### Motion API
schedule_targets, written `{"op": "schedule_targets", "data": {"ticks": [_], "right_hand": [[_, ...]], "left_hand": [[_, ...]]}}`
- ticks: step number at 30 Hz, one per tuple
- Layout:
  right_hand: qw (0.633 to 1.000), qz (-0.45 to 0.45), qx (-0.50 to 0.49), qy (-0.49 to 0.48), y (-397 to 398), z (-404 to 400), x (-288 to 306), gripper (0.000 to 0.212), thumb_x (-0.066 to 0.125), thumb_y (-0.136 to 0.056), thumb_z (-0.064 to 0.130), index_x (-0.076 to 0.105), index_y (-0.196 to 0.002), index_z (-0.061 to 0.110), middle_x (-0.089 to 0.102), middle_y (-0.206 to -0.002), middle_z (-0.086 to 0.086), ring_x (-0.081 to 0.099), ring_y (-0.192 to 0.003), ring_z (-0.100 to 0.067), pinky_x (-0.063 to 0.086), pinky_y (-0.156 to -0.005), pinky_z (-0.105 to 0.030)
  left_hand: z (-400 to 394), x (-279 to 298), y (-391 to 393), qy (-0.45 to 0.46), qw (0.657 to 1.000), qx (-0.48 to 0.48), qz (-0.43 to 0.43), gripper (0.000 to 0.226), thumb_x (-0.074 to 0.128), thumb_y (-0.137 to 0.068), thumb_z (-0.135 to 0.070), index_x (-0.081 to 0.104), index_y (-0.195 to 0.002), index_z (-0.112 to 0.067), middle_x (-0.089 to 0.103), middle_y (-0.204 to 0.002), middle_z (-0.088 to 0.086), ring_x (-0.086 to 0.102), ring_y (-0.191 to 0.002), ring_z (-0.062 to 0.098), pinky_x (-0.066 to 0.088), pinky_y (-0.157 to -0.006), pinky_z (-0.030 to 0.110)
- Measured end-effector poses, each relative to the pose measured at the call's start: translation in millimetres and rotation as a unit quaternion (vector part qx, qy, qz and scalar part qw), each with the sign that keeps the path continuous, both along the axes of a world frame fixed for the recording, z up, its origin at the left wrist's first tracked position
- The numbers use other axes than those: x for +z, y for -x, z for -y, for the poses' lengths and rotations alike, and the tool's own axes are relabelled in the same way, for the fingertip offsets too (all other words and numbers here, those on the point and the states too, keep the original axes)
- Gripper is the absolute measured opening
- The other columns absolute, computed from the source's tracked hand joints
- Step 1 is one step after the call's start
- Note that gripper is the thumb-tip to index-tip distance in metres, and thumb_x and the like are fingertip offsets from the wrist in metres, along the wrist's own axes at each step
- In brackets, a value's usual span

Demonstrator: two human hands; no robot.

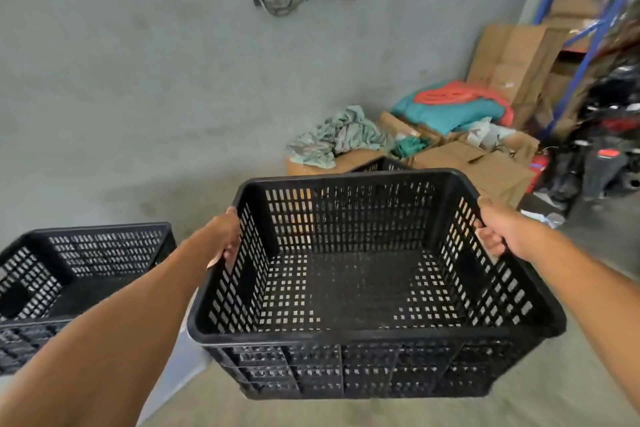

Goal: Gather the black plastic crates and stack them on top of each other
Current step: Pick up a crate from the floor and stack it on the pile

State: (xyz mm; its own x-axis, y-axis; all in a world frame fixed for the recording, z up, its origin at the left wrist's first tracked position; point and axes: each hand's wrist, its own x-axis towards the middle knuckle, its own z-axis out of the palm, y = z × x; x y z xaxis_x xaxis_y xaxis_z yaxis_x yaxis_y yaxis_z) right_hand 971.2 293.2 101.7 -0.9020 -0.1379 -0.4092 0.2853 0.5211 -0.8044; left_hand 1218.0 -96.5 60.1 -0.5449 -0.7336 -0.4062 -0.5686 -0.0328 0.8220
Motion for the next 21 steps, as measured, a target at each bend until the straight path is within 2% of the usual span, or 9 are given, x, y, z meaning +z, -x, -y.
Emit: {"op": "schedule_targets", "data": {"ticks": [5,7,8,9,10,12,14,18,21], "right_hand": [[0.998,-0.058,-0.02,0.025,60,-4,55,0.051,0.021,-0.101,0.051,0.038,-0.068,0.016,0.026,-0.045,0.001,0.018,-0.029,-0.012,0.016,-0.036,-0.015],[0.996,-0.077,-0.024,0.035,82,1,71,0.049,0.023,-0.101,0.049,0.037,-0.066,0.017,0.026,-0.043,0.002,0.018,-0.033,-0.013,0.015,-0.038,-0.017],[0.995,-0.083,-0.026,0.043,95,5,76,0.049,0.024,-0.101,0.049,0.036,-0.065,0.018,0.025,-0.043,0.002,0.018,-0.034,-0.013,0.014,-0.04,-0.018],[0.995,-0.087,-0.026,0.051,106,9,81,0.05,0.024,-0.101,0.051,0.035,-0.064,0.019,0.025,-0.043,0.002,0.018,-0.035,-0.013,0.014,-0.041,-0.018],[0.994,-0.089,-0.026,0.055,119,15,85,0.052,0.023,-0.101,0.053,0.034,-0.064,0.019,0.026,-0.045,0.001,0.018,-0.037,-0.013,0.014,-0.041,-0.018],[0.994,-0.094,-0.028,0.056,148,28,90,0.054,0.023,-0.101,0.056,0.034,-0.064,0.018,0.025,-0.052,-0.001,0.019,-0.038,-0.014,0.014,-0.041,-0.019],[0.993,-0.101,-0.021,0.062,182,44,92,0.054,0.022,-0.101,0.055,0.035,-0.065,0.018,0.026,-0.054,-0.002,0.02,-0.038,-0.015,0.015,-0.041,-0.019],[0.99,-0.125,-0.008,0.066,254,83,90,0.056,0.023,-0.101,0.056,0.039,-0.066,0.016,0.03,-0.053,-0.003,0.023,-0.037,-0.014,0.019,-0.04,-0.02],[0.988,-0.145,0.0,0.056,304,113,92,0.056,0.024,-0.102,0.054,0.046,-0.074,0.01,0.034,-0.055,-0.004,0.028,-0.044,-0.015,0.022,-0.043,-0.026]], "left_hand": [[0,51,75,0.039,0.999,-0.01,-0.032,0.062,0.014,-0.104,-0.052,0.041,-0.071,-0.008,0.026,-0.054,0.0,0.021,-0.032,0.008,0.021,-0.034,0.011],[4,70,103,0.064,0.997,-0.007,-0.044,0.06,0.016,-0.106,-0.045,0.055,-0.1,-0.001,0.028,-0.057,0.002,0.022,-0.037,0.01,0.021,-0.033,0.012],[7,76,117,0.076,0.996,-0.006,-0.048,0.059,0.017,-0.106,-0.04,0.054,-0.123,0.002,0.03,-0.059,0.003,0.023,-0.04,0.011,0.021,-0.033,0.013],[12,82,131,0.085,0.995,-0.003,-0.053,0.058,0.017,-0.106,-0.036,0.049,-0.134,0.003,0.032,-0.06,0.003,0.024,-0.043,0.012,0.021,-0.033,0.014],[16,88,144,0.088,0.994,0.001,-0.062,0.058,0.018,-0.106,-0.036,0.049,-0.133,0.005,0.033,-0.059,0.003,0.025,-0.044,0.013,0.021,-0.033,0.014],[26,96,171,0.09,0.993,0.016,-0.078,0.059,0.019,-0.105,-0.045,0.057,-0.097,-0.001,0.032,-0.057,0.003,0.025,-0.044,0.013,0.021,-0.034,0.014],[39,101,200,0.091,0.991,0.037,-0.088,0.057,0.02,-0.105,-0.05,0.043,-0.073,-0.009,0.031,-0.056,0.002,0.023,-0.045,0.012,0.021,-0.036,0.014],[67,104,259,0.087,0.988,0.073,-0.102,0.055,0.021,-0.104,-0.049,0.039,-0.069,-0.011,0.031,-0.058,0.004,0.023,-0.047,0.013,0.02,-0.046,0.021],[83,105,300,0.084,0.987,0.088,-0.102,0.055,0.021,-0.104,-0.049,0.04,-0.071,-0.01,0.031,-0.059,0.004,0.024,-0.048,0.014,0.019,-0.047,0.024]]}}
